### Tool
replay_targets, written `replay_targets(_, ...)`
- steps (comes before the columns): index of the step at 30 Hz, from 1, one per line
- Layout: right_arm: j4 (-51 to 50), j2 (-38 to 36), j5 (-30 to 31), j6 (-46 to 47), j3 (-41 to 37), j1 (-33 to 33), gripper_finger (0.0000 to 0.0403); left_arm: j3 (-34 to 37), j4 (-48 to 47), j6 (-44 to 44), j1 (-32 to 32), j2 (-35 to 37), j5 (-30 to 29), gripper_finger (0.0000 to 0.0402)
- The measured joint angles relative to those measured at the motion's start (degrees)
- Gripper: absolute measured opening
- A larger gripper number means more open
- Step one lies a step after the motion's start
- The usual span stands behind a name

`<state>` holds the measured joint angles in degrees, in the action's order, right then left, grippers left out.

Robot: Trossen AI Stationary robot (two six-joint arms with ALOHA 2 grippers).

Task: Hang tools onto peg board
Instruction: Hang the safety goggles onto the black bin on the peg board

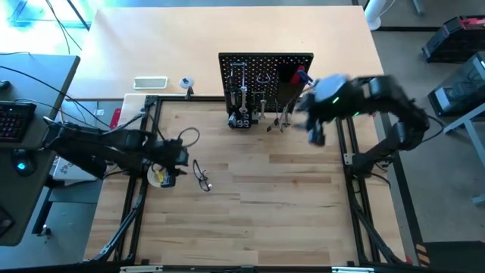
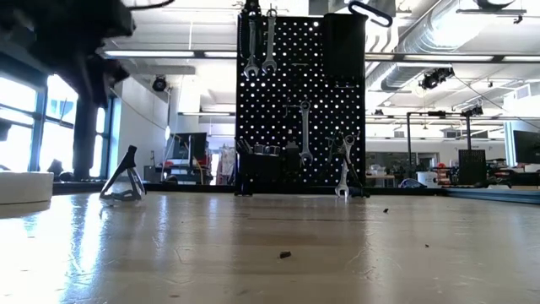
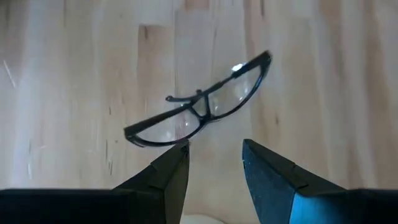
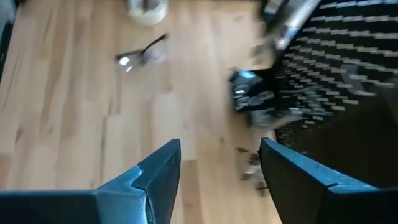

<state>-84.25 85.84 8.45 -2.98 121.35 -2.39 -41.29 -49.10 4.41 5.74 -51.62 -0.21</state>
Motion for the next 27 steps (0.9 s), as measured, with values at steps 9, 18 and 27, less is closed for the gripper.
replay_targets(9, 21.2, 0.0, -0.2, -2.2, -24.8, 8.1, 0.0213, -1.3, 5.3, -12.7, 3.7, -8.7, -9.9, 0.0126)
replay_targets(18, 40.7, 0.0, -1.2, 1.6, -43.9, 11.1, 0.0213, -1.3, 5.9, -23.4, 2.8, -21.2, -15.4, 0.0111)
replay_targets(27, 54.6, 0.0, -4.3, 3.1, -53.2, 11.1, 0.0213, -4.6, 7.3, -30.5, 1.3, -31.4, -16.8, 0.0111)
